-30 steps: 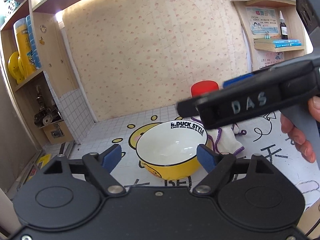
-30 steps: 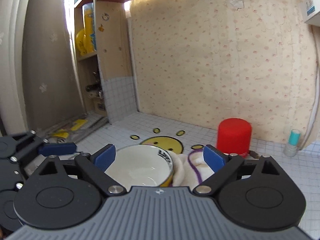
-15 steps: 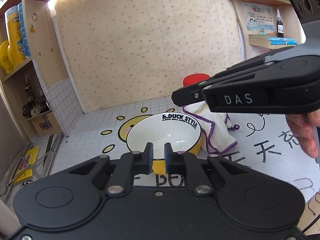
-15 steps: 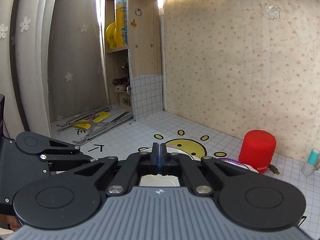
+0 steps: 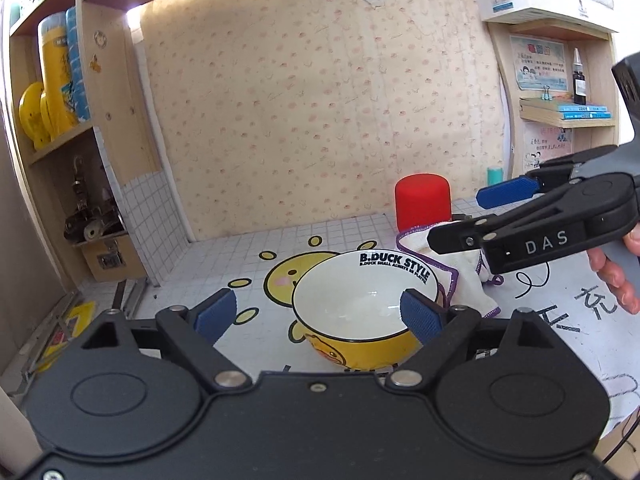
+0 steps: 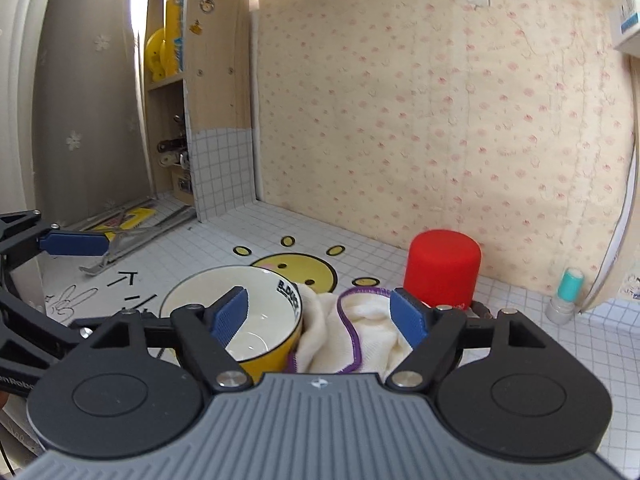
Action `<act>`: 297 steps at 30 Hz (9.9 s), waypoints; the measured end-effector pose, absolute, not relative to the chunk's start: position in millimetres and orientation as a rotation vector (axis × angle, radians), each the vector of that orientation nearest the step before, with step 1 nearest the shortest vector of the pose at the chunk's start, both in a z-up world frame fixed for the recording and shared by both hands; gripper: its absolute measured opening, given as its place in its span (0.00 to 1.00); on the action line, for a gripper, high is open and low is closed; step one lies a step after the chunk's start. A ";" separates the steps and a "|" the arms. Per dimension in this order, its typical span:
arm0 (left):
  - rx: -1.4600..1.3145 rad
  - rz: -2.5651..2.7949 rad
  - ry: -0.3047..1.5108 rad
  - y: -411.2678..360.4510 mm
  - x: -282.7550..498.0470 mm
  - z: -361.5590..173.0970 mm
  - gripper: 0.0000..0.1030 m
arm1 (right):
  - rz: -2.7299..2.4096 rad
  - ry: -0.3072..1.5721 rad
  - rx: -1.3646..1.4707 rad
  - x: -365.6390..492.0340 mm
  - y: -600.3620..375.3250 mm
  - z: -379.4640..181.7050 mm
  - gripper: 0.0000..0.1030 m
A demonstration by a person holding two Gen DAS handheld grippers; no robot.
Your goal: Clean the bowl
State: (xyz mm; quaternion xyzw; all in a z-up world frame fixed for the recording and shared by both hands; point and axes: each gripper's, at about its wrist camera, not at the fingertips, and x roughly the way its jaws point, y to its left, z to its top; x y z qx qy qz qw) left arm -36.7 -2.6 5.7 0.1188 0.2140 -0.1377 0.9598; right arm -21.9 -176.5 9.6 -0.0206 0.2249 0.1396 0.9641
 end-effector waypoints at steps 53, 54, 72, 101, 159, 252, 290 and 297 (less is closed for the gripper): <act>0.241 -0.291 0.547 -9.2 18.7 -25.0 0.93 | 0.234 0.602 0.021 55.9 -198.4 -40.7 0.14; 0.247 -0.288 0.543 -9.8 18.0 -25.0 0.93 | 0.231 0.582 0.022 53.3 -198.0 -37.1 0.14; 0.246 -0.270 0.531 -8.7 14.5 -23.4 0.93 | 0.504 0.389 -0.011 20.1 -151.3 24.4 0.13; 0.235 -0.256 0.535 -9.1 17.0 -23.6 0.93 | 0.582 0.775 -0.170 49.8 -128.2 5.4 0.31; 0.274 -0.293 0.536 -13.3 27.3 -26.3 0.99 | 0.759 0.609 0.335 95.3 -164.9 15.9 0.36; 0.272 -0.187 0.513 -9.6 12.2 -14.8 0.99 | 0.676 0.744 0.299 59.1 -164.7 27.5 0.83; 0.273 -0.236 0.570 -7.7 31.8 -32.6 1.00 | 0.981 0.869 0.753 140.0 -183.2 0.5 0.84; 0.283 -0.218 0.558 -7.8 25.1 -28.4 1.00 | 0.997 0.827 0.618 100.1 -178.8 36.9 0.84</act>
